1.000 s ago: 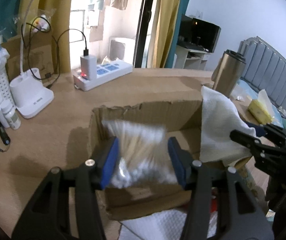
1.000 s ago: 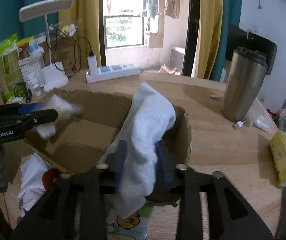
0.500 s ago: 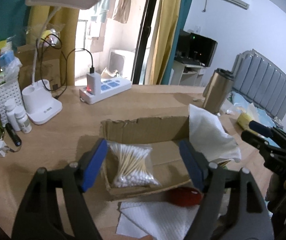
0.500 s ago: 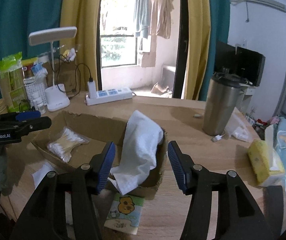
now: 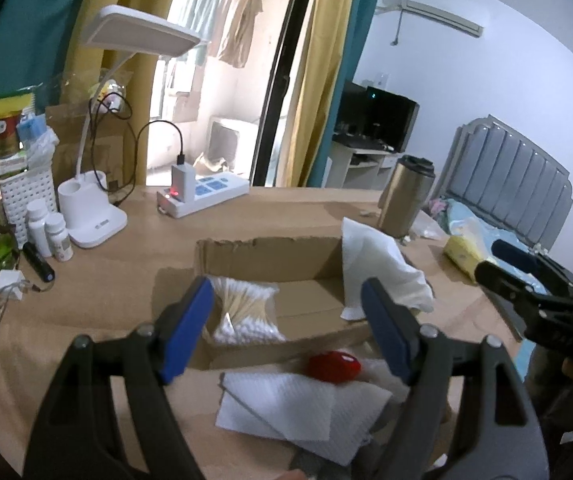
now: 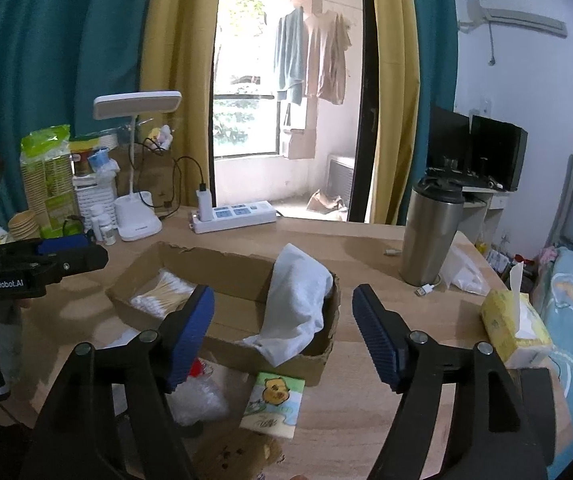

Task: Organize soft objects
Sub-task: 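Open both grippers to release the towel and swab bag in the box, then grasp the bubble wrap with the right gripper while the left grasps a white wipe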

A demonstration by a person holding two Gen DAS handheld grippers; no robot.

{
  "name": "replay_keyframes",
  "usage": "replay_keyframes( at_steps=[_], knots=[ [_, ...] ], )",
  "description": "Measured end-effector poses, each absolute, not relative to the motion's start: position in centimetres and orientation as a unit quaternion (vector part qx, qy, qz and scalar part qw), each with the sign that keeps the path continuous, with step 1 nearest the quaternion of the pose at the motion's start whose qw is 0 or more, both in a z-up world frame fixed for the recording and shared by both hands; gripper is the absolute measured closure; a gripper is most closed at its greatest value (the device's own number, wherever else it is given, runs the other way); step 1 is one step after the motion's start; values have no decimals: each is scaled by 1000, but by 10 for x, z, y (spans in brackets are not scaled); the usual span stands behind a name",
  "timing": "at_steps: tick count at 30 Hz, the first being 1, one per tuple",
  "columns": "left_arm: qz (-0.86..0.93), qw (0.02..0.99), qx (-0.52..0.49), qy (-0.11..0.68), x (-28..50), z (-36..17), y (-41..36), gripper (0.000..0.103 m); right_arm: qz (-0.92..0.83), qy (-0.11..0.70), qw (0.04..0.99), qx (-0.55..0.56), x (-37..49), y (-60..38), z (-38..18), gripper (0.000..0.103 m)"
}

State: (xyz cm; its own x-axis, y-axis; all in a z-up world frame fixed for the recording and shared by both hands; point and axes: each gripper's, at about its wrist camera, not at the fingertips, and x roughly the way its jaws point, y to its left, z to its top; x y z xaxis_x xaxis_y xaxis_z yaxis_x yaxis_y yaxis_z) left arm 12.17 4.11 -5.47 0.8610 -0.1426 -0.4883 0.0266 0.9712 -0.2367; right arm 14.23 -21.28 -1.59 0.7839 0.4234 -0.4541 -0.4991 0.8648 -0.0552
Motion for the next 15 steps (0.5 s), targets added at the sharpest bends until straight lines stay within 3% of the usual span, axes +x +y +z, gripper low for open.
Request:
replay_keyframes(
  at_steps=[4,15],
  knots=[
    [-49,958,-121,257,106,-56,40,12,252,216,940,-84,131,-212,-16,28],
    [-48,957,-137,250,77,-65,41,11,254,237,934,-88,112,-210,-31,27]
  ],
)
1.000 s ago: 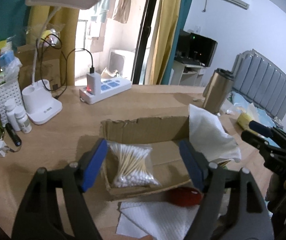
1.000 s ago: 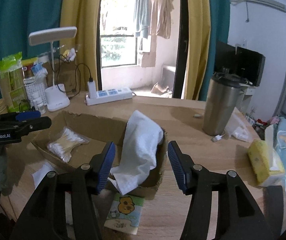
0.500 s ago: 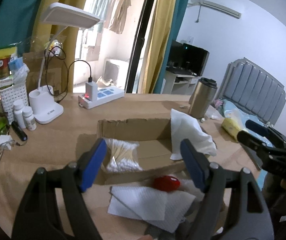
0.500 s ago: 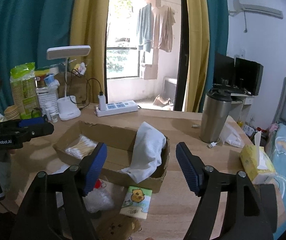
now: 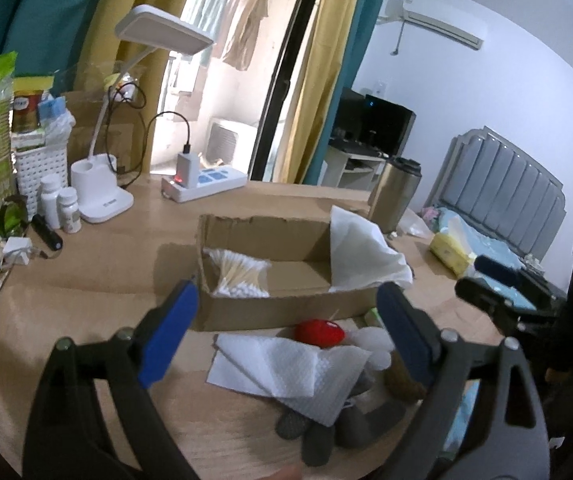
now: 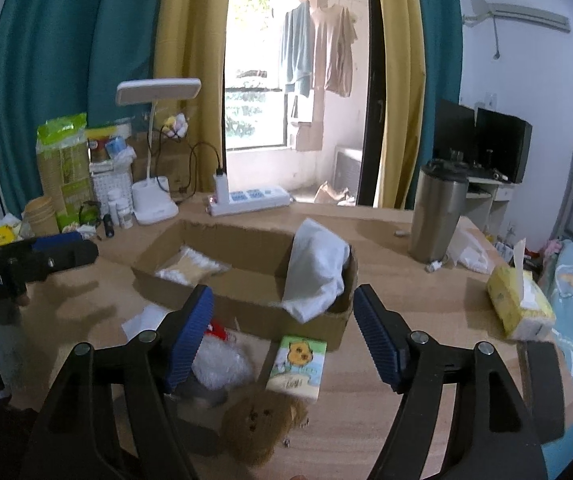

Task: Organize soft objects
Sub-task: 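Grasp the bubble wrap with the right gripper while the left grasps a white wipe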

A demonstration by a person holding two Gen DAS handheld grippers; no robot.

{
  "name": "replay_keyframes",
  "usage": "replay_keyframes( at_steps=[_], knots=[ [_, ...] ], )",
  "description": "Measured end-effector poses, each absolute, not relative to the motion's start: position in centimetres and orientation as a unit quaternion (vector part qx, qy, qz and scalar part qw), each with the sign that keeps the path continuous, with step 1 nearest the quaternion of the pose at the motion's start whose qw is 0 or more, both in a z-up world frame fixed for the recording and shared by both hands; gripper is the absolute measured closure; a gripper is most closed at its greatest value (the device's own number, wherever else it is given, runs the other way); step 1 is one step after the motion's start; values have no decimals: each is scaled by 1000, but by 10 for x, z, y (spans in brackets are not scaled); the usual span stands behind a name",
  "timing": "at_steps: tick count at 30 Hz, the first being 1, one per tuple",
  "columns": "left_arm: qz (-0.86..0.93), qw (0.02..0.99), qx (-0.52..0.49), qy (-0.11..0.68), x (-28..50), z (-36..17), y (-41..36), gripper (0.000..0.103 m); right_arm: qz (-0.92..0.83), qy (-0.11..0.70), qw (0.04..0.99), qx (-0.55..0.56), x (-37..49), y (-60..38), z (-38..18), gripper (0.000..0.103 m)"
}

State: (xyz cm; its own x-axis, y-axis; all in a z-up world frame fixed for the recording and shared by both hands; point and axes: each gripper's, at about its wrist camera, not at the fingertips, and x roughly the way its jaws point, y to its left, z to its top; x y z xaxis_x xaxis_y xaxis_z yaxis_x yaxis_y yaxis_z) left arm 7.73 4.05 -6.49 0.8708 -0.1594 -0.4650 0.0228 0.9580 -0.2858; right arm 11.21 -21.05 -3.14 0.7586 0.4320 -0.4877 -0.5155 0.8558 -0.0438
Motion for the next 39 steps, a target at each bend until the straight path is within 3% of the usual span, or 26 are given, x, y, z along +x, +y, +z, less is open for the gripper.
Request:
replay_keyframes(
  at_steps=[24,29,32,35,39],
  knots=[
    [-40,945,-129,297,80,-100,38,11,310,317,891,-102,124,-167,-98,29],
    [-48,940,-125,313,85,-108,32,11,321,333,880,-105,129,-161,-107,42],
    [-57,938,-119,320,87,-111,24,11,326,341,875,-104,131,-160,-111,58],
    [-66,935,-113,331,91,-116,17,11,336,341,872,-101,130,-161,-114,66],
    [-75,929,-99,350,102,-124,7,11,339,334,874,-96,129,-166,-110,70]
  ],
)
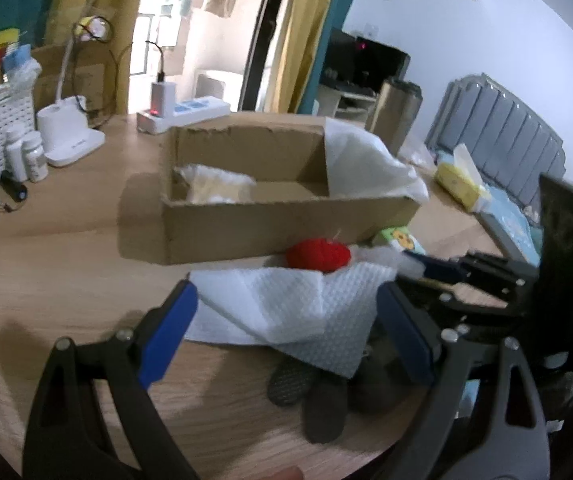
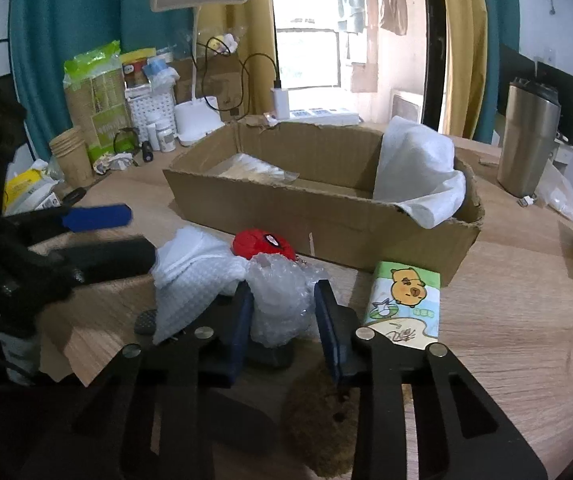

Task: Organize soft objects
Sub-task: 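Grasp the bubble wrap with the right gripper while the left grasps a white wipe, then carry the bubble wrap with the right gripper while the left carries the wipe into the box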

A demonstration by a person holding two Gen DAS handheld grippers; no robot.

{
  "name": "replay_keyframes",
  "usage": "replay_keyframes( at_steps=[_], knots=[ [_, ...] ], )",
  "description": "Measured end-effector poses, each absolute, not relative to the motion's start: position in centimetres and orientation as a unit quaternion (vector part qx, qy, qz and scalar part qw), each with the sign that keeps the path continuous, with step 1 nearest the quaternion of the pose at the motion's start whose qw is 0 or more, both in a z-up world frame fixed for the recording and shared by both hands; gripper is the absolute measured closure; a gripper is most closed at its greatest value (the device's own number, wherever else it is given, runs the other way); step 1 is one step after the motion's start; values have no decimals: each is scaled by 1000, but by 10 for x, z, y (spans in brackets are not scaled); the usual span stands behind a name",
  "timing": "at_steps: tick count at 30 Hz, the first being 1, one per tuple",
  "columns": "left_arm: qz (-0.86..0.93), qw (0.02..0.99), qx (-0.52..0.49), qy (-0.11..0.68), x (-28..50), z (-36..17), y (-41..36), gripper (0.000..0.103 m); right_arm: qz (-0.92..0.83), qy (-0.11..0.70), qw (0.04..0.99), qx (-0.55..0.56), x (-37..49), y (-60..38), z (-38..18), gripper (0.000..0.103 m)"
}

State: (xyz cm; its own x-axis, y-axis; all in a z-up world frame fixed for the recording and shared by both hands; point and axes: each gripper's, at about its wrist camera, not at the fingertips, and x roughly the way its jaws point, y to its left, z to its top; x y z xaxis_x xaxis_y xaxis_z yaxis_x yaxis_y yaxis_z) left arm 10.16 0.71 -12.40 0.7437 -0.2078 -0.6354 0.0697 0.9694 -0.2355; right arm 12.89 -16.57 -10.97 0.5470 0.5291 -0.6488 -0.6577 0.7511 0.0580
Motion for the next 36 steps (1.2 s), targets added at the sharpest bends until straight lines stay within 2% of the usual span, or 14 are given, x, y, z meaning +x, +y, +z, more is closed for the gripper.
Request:
replay_keyframes(
  at_steps=[7,21,22,23,24,26,28,33,34,35,36],
  knots=[
    [-76,919,-75,379,119,-135,-9,11,359,314,875,-79,122,-179,-99,70],
    [-92,922,-87,365,119,-133,-1,14,426,284,858,-41,110,-182,-88,71],
    [-95,921,-83,369,120,-135,-2,18,424,284,859,-42,110,-182,-88,71],
    [-97,918,-79,375,121,-137,-4,31,423,285,859,-45,110,-182,-89,71],
    [-99,914,-73,386,124,-141,-7,39,421,286,859,-48,110,-182,-89,71],
    [-106,909,-70,397,127,-145,-12,48,417,290,860,-52,111,-182,-90,71],
    [-111,909,-69,395,126,-146,-15,51,409,293,862,-58,112,-184,-91,71],
    [-123,908,-76,393,126,-146,-15,68,393,308,864,-66,118,-189,-99,70],
    [-126,908,-77,392,126,-146,-15,71,386,309,866,-70,120,-188,-101,65],
    [-131,908,-78,390,125,-145,-15,78,379,311,868,-73,120,-188,-103,55],
    [-136,908,-81,387,124,-144,-15,84,374,312,870,-75,122,-187,-105,51]
  ],
)
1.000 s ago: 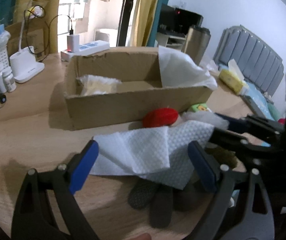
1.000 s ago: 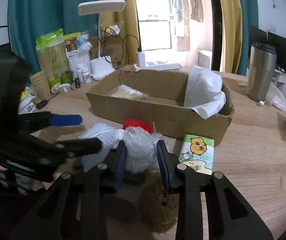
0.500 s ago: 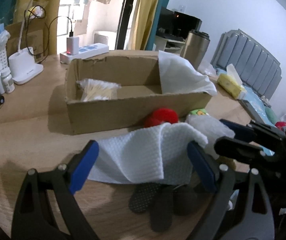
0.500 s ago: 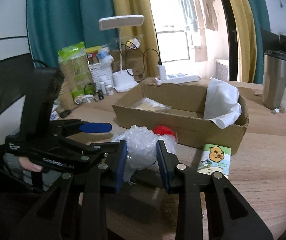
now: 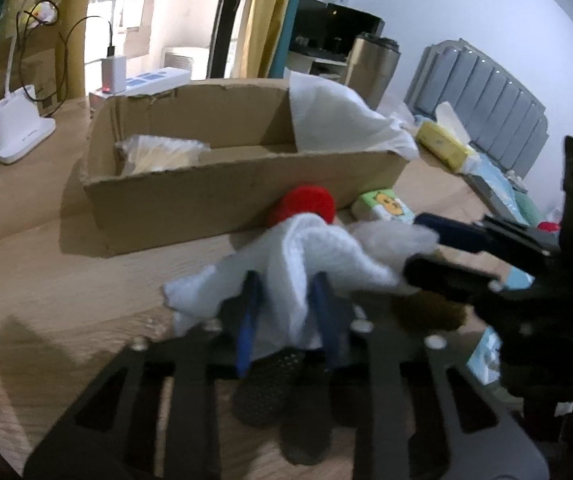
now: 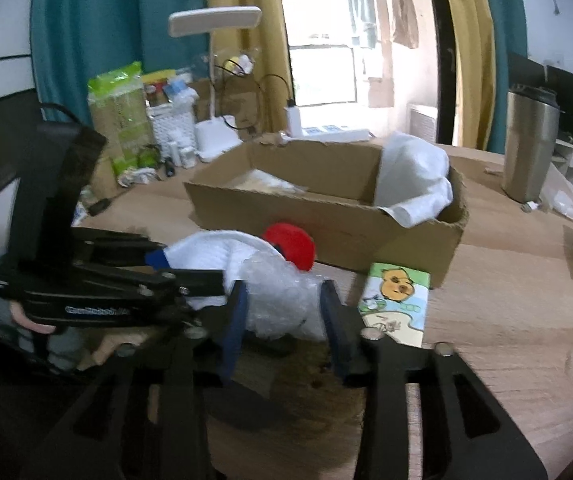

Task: Organize soft objects
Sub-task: 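Carry the bubble wrap with the right gripper while the left carries the wipe into the box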

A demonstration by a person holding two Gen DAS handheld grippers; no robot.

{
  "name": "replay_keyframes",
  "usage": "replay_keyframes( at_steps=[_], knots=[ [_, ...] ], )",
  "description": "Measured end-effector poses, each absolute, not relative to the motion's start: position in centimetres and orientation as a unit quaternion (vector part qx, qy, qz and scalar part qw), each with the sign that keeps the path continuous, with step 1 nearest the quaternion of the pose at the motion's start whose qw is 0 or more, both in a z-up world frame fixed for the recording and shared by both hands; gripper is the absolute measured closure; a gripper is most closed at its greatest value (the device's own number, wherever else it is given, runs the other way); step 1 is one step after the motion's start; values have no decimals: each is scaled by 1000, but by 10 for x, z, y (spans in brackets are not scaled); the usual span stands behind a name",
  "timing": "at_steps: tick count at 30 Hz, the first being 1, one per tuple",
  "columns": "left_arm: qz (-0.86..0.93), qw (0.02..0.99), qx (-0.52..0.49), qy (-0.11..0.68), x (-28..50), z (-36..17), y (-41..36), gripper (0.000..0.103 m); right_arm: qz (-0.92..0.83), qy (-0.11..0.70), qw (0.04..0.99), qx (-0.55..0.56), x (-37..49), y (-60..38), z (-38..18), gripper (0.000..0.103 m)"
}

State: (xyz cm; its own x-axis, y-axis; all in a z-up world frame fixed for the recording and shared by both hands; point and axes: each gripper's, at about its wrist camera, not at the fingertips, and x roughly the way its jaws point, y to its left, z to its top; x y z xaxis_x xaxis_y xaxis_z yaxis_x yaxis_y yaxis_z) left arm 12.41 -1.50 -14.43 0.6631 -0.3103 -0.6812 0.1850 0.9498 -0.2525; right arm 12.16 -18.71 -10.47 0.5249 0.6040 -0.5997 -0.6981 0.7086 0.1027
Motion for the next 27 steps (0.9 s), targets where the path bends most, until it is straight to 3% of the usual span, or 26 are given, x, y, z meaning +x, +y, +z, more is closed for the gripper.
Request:
replay_keyframes(
  at_steps=[1,6,8,9,14,27],
  knots=[
    [-138,909,-82,385,123,-144,-14,85,371,314,871,-77,123,-186,-106,43],
    [-143,910,-92,377,119,-140,-10,90,375,312,869,-82,125,-181,-112,43],
    [-144,912,-94,372,116,-136,-8,90,385,310,865,-83,123,-180,-113,57],
    [-144,913,-94,369,114,-134,-7,90,390,310,863,-84,122,-179,-113,73],
    [-138,921,-97,352,108,-124,0,91,395,294,867,-79,119,-183,-104,78],
    [-107,940,-99,307,91,-93,21,91,393,257,881,-64,116,-195,-74,78]
  ],
)
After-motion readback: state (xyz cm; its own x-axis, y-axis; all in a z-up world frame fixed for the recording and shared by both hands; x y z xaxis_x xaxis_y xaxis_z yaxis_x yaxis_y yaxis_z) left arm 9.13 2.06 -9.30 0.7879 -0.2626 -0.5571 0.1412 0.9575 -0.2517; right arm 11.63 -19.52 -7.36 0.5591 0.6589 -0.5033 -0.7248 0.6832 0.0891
